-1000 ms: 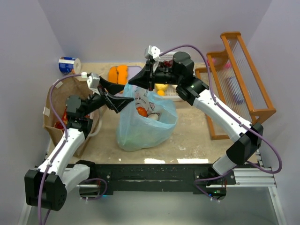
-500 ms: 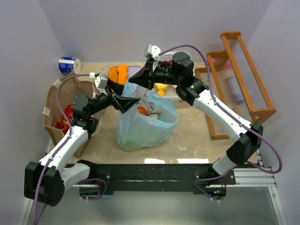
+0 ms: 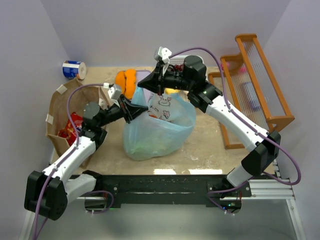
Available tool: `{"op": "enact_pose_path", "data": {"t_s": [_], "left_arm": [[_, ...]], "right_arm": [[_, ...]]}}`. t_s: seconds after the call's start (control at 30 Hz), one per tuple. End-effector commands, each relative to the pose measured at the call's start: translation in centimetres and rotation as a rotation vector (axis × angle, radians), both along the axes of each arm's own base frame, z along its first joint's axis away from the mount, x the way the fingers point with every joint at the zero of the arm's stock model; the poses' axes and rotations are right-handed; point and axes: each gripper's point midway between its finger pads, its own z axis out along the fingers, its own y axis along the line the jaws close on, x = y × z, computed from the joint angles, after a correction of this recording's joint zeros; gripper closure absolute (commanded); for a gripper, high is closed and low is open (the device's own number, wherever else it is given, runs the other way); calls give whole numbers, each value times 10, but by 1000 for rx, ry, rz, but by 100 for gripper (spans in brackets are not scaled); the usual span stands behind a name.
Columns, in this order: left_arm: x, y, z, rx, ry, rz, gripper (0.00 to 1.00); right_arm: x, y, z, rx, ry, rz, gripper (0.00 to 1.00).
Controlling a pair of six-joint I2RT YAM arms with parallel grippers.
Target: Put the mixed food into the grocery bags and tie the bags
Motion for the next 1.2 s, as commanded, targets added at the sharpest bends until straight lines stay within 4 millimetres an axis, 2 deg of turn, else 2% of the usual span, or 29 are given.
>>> {"op": "enact_pose_path", "data": {"t_s": [0.0,0.03,0.07,0.1,0.13,0.17,0.2,0.23,0.27,0.3,0.33,0.43,0.6,0.67,0.73,0.8,0.87,0.9,0.93,0.97,1.0,1.07,1.1,1.17], "left_arm": [[14,10,17,38,-23,58,100],[16,13,17,40,-17,58,100],[14,15,22,39,-22,33,100],[21,24,19,38,3,46,100],[22,27,19,39,8,41,100],[22,27,17,45,16,15,100],[24,32,17,45,22,19,100],[24,33,17,46,23,13,100],[24,34,17,48,21,6,100],[25,34,17,52,23,6,100],[25,34,16,54,24,5,100],[25,34,16,57,24,-7,100],[24,35,18,59,16,-3,100],[24,36,17,62,16,0,100],[24,36,17,65,17,-1,100],[23,36,16,66,18,-3,100],[22,36,17,66,15,-2,100],[23,36,17,68,14,-2,100],[22,37,18,68,13,1,100],[22,37,19,68,9,4,100],[23,38,20,66,8,7,100],[22,40,26,56,-3,19,100],[23,42,31,42,-8,27,100],[23,46,39,28,-17,37,100]], "right_arm": [[0,-22,36,6,-71,-67,83],[6,-30,35,-20,-93,-94,52],[5,-37,23,-70,-63,-107,38],[1,-47,28,-92,-114,-139,28],[0,-54,19,-124,-118,-157,17],[-3,-61,10,-159,-110,-171,15],[-10,-73,18,-168,-153,-196,13],[-4,-86,2,-222,-130,-267,12],[-5,-93,-1,-243,-137,-297,11],[-9,-106,5,-250,-168,-337,11],[-8,-114,-4,-275,-162,-370,10],[-19,-128,-2,-265,-203,-396,7],[-14,-138,-11,-285,-225,-410,4],[-15,-129,-18,-279,-206,-342,4],[-12,-126,-19,-281,-193,-330,4],[-5,-120,-29,-300,-165,-322,4],[-2,-117,-33,-310,-149,-315,5],[2,-114,-41,-324,-125,-308,10],[3,-113,-41,-329,-112,-309,16],[5,-113,-41,-333,-102,-314,25],[6,-113,-40,-329,-86,-327,43],[10,-121,-26,-305,-90,-390,66],[8,-128,-12,-268,-74,-434,87],[12,-148,17,-214,-78,-571,96]]}}
